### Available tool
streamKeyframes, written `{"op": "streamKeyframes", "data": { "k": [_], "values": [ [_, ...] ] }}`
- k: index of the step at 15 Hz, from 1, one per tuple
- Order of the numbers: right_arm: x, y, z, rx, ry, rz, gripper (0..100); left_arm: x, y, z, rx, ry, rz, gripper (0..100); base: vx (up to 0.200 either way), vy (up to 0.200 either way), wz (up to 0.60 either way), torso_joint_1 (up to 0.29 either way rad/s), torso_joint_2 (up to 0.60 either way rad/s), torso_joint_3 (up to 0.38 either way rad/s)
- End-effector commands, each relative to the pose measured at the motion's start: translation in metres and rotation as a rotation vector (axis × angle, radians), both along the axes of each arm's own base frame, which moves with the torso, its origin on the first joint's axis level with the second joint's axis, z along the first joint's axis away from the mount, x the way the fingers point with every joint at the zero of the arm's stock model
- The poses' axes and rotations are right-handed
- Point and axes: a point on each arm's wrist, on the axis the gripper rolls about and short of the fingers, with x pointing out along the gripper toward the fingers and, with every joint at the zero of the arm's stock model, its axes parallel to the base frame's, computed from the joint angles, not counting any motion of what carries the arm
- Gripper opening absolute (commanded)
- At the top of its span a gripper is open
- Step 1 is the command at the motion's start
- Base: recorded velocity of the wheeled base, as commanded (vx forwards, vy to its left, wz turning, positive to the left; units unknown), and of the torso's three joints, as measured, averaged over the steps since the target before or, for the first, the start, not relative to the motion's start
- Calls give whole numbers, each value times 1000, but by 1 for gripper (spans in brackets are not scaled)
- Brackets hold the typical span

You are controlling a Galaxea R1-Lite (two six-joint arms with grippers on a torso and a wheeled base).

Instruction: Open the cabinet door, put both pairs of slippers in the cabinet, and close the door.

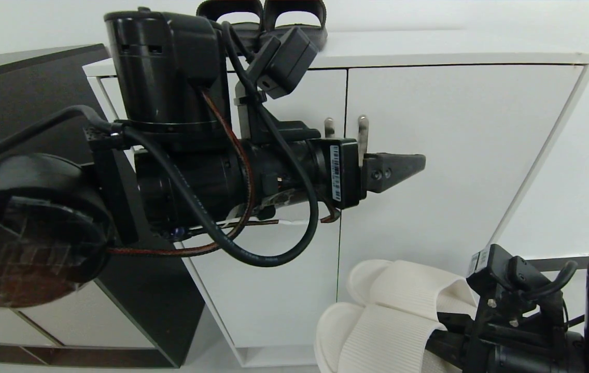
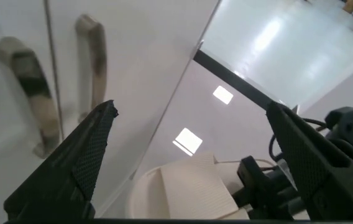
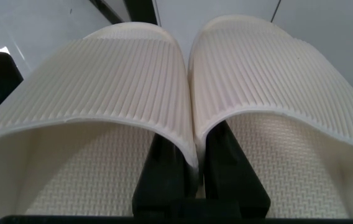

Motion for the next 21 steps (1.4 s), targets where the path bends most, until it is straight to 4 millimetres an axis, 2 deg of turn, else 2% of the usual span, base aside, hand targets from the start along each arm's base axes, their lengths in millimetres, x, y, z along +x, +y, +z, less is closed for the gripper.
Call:
{"op": "streamKeyframes", "data": {
  "k": [1, 13, 19, 20, 21],
  "values": [
    [0, 1, -1, -4, 3, 1, 0, 6, 2, 0, -2, -1, 21, 100, 0, 0, 0, 0, 0, 0],
    [-2, 1, -3, -28, -15, 21, 0, 31, -18, -13, 1, 2, 30, 100, 0, 0, 0, 0, 0, 0],
    [-6, 2, -5, -32, -10, 41, 0, 35, -21, -13, -3, 0, 24, 100, 0, 0, 0, 0, 0, 0],
    [-6, 2, -5, -33, -9, 44, 0, 36, -23, -14, 0, 4, 24, 0, 0, 0, 0, 0, 0, 0],
    [-7, 2, -6, -33, -7, 48, 0, 36, -23, -14, -1, 4, 24, 0, 0, 0, 0, 0, 0, 0]
  ]
}}
